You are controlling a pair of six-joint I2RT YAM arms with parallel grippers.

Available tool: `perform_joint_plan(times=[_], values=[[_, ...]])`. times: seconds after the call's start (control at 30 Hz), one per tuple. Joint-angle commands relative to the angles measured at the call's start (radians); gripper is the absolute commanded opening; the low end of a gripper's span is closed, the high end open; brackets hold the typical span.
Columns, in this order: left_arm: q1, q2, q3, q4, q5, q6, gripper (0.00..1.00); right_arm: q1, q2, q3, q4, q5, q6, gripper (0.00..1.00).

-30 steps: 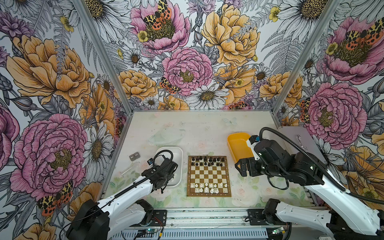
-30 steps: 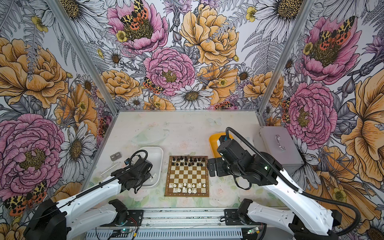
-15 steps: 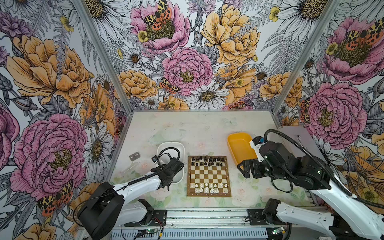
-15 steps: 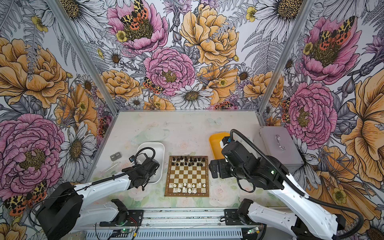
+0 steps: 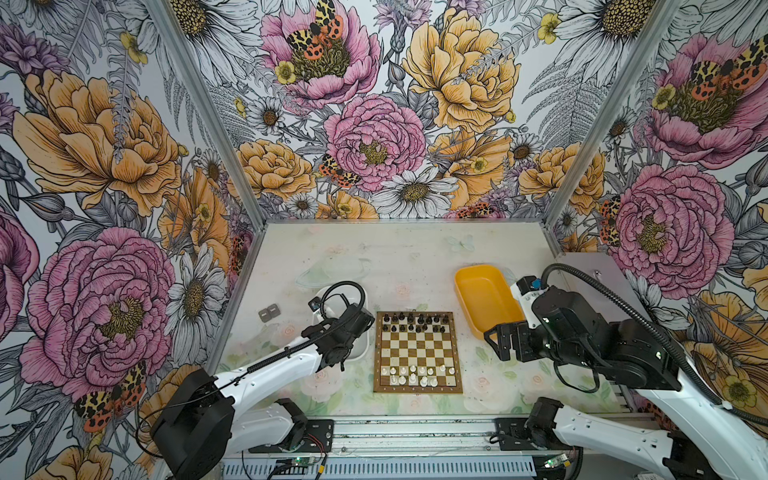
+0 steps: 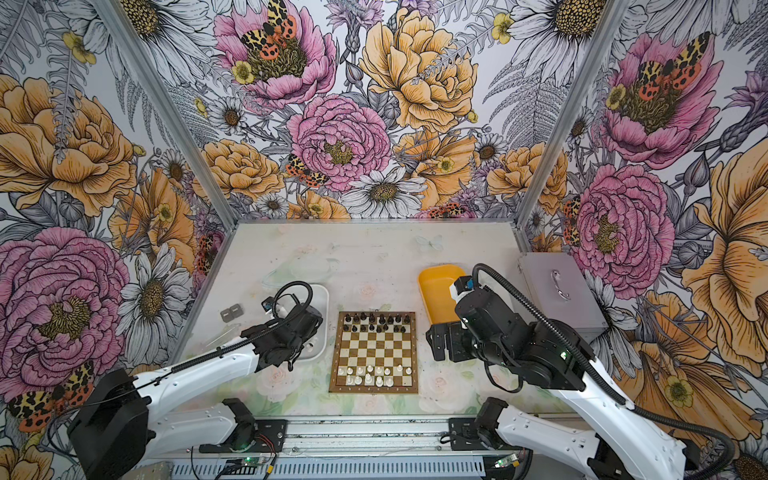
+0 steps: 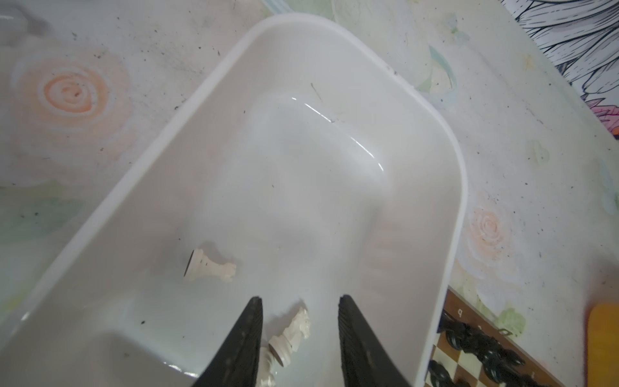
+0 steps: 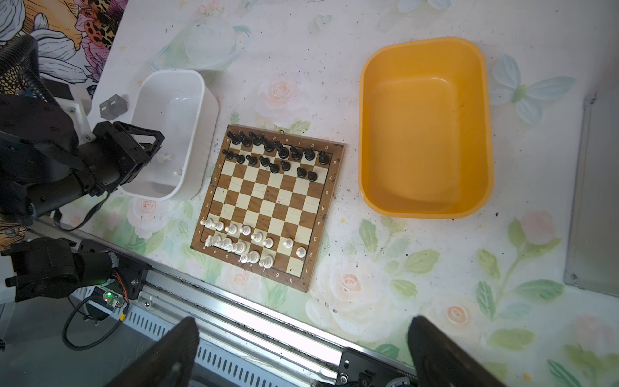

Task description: Set up the chess pieces on the board

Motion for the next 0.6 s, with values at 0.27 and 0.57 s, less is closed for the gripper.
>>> perform_joint_plan(times=[0.27, 0.57], values=[[0.174, -0.086, 0.037, -0.232, 0.263, 0.117, 0.40, -0.025, 0.092, 0.061, -0.008, 0.010, -0.066, 1.00], [0.227, 0.055, 0.089, -0.238, 0.446, 0.332, 0.41, -0.149, 0.283, 0.186, 0.022, -0.112, -0.121, 1.00]])
